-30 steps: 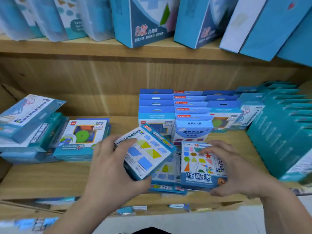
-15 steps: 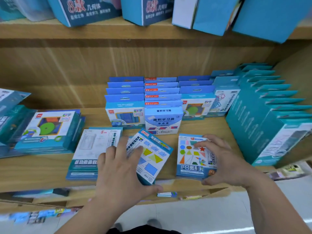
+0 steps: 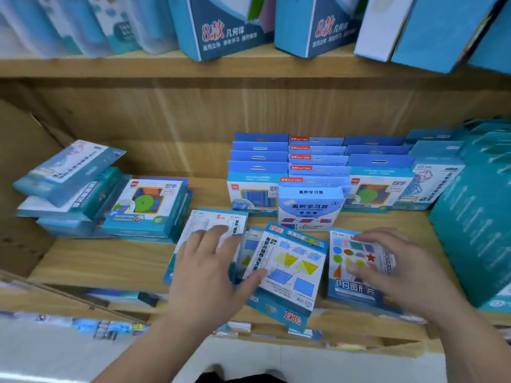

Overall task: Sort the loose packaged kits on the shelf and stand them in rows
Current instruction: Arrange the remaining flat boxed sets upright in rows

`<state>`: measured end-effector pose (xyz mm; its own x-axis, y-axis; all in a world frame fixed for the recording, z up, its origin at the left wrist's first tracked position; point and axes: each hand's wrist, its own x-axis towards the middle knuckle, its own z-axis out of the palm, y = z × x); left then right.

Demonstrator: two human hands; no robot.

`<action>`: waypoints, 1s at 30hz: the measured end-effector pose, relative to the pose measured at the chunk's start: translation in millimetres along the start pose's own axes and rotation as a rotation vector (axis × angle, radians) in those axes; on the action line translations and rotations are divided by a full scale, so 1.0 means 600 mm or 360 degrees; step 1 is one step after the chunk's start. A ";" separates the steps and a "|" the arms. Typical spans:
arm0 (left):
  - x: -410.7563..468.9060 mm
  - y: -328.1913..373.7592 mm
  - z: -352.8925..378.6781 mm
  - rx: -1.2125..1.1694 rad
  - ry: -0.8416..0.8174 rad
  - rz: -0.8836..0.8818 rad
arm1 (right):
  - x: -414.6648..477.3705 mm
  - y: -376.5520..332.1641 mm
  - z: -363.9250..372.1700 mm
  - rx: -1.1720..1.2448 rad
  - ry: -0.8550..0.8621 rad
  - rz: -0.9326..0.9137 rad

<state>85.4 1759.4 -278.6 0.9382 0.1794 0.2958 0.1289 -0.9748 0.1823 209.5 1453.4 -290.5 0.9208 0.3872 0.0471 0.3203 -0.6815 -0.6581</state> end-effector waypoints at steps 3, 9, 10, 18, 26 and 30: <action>0.005 -0.059 -0.004 0.0108 -0.0046 -0.0243 | 0.009 -0.072 0.029 0.0064 0.0075 -0.0058; -0.002 -0.079 -0.010 -0.0031 -0.0467 -0.0518 | 0.008 -0.157 0.065 -0.0310 -0.0643 -0.0095; -0.001 -0.080 -0.011 -0.0050 -0.0497 -0.0520 | 0.008 -0.162 0.068 -0.0336 -0.0668 -0.0084; 0.014 -0.077 -0.010 -0.0047 -0.0545 -0.0466 | 0.011 -0.174 0.092 -0.0460 -0.0539 -0.0065; -0.004 -0.090 -0.046 -0.0339 -0.0279 -0.0281 | 0.012 -0.163 0.104 -0.0379 -0.0166 -0.0194; -0.029 -0.119 -0.079 -0.0426 -0.0134 -0.0238 | 0.022 -0.171 0.125 -0.0326 0.0070 -0.0358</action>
<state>44.6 1832.3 -252.5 0.9400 0.2954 0.1706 0.1886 -0.8668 0.4616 172.2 1575.1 -278.8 0.8288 0.5187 0.2099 0.5516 -0.6943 -0.4623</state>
